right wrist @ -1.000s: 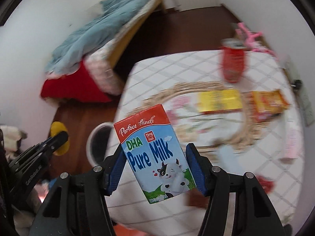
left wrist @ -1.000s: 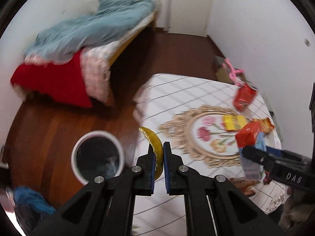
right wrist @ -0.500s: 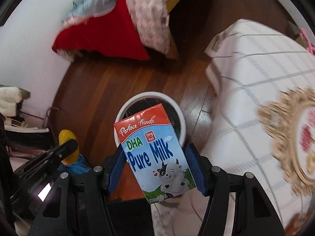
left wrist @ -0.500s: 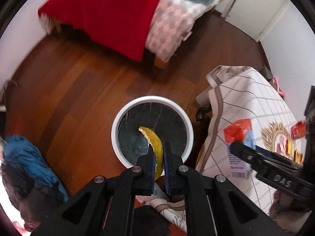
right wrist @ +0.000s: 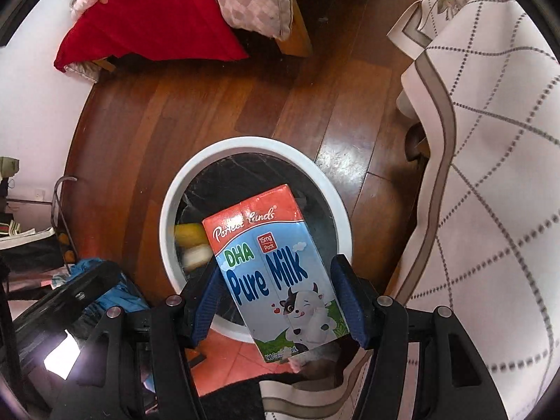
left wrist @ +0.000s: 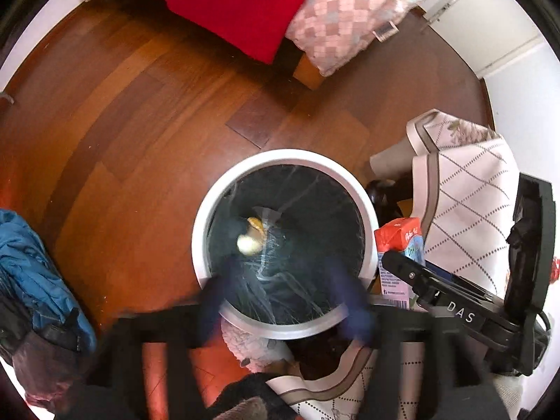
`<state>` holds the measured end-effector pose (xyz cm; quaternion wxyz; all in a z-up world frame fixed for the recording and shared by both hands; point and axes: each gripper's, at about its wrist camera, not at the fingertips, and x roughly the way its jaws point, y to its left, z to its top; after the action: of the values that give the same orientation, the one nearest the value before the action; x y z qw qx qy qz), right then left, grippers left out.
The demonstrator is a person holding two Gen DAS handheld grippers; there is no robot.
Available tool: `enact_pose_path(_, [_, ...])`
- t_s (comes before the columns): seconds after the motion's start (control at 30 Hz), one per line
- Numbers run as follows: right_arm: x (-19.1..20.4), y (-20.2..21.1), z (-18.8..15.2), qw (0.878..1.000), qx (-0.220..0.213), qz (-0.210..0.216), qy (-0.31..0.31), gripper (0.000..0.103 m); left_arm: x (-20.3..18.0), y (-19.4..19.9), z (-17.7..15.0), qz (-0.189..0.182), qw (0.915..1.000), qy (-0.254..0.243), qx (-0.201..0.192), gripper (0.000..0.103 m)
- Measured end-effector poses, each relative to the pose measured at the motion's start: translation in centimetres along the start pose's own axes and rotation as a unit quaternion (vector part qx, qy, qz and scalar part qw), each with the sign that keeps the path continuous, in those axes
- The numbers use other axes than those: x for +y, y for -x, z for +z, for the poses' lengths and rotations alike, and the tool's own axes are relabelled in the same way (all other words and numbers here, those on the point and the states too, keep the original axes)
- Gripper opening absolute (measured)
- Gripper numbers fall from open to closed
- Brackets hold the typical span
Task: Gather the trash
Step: 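Carry both items over the white bin and open both tools to drop them, then move both tools from the bin back toward the table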
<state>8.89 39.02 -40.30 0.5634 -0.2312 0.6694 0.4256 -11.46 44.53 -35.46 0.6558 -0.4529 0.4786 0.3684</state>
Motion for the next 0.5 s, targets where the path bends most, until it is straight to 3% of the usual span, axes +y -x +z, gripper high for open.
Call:
enact_pose_path(0.07, [-0.1,-0.3,0.0,1.0,-0.003,0.003,0.002,0.086,0.4,0.3,-0.2,0.019,0.9997,0.003,-0.012,0.079])
enact_pose_path(0.13, [0.0,-0.2,-0.4,1.0,-0.005,-0.004,0.004,0.098,0.9,0.7,-0.4,0.04,0.9991,0.004,-0.014,0.097])
enact_pose_path(0.17, [0.1,0.0,-0.6,1.0,-0.005,-0.009,0.006,0.103,1.0,0.7,-0.5,0.049,0.9987,0.002,-0.018,0.101])
enact_pose_path(0.3, [0.5,1.1,-1.8,0.999,-0.007,-0.035,0.024,0.103,1.1,2.6,-1.8,0.108,0.9928,-0.015,-0.051,0.102])
enact_pose_path(0.5, [2.2,4.1,-4.1,0.995,-0.028,-0.077,0.06,0.103,1.1,6.1,-3.5,0.134,0.9869,-0.024,-0.087,0.103])
